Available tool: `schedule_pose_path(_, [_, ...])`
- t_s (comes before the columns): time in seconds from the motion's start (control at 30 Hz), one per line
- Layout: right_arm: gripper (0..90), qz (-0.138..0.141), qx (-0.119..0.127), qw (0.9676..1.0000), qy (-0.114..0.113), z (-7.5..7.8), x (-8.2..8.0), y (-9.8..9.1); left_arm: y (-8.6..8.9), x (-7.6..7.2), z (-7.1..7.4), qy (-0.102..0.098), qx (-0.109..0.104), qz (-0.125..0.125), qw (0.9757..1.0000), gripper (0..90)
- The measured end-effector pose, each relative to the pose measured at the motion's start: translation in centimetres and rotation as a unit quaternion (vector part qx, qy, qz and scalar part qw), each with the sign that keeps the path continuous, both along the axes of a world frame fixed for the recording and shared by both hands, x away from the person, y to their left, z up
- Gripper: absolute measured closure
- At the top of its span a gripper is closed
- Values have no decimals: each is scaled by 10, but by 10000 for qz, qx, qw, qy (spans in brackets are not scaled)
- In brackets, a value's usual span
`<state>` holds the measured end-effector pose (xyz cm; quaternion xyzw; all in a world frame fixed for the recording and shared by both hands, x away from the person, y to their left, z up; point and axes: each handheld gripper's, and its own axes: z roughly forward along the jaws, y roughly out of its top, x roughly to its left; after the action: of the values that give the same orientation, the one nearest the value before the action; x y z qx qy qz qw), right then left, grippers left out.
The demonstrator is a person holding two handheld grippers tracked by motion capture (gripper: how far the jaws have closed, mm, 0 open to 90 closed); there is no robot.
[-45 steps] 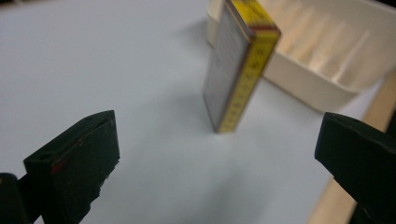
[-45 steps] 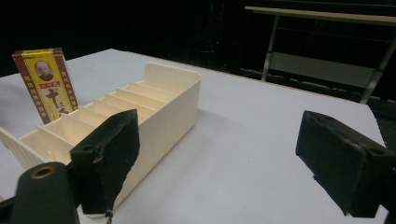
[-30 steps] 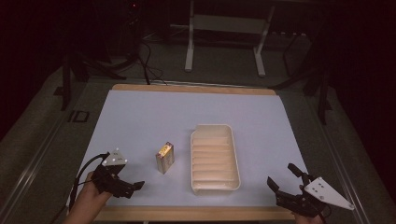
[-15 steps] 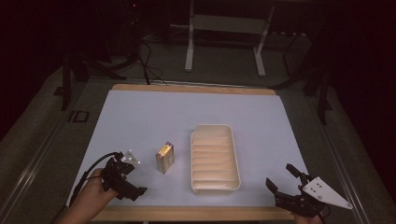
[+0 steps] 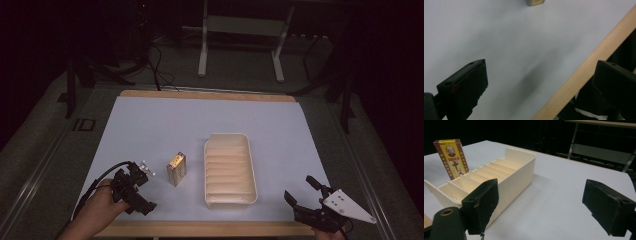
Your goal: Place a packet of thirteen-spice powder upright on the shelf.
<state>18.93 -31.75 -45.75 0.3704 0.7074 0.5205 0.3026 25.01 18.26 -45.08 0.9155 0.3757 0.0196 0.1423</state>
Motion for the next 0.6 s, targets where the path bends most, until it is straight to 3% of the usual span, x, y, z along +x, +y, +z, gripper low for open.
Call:
schedule_pose_path(0.07, [137,17,-55,10000,44,0,0,0,-1,3,4,129,181,56,9997,0])
schedule_pose_path(0.17, [137,16,-37,10000,61,-1,1,0,-2,7,8,308,182,79,9993,1])
schedule_pose_path(0.33, [136,31,-84,9999,63,-1,1,1,-9,11,19,410,239,-67,9989,0])
schedule_pose_path(0.4, [136,39,-102,9999,72,-1,1,1,-12,14,22,383,351,-53,9986,1])
schedule_pose_path(0.6, [136,60,-115,9999,106,-2,2,1,-17,24,30,466,283,-37,9985,0])
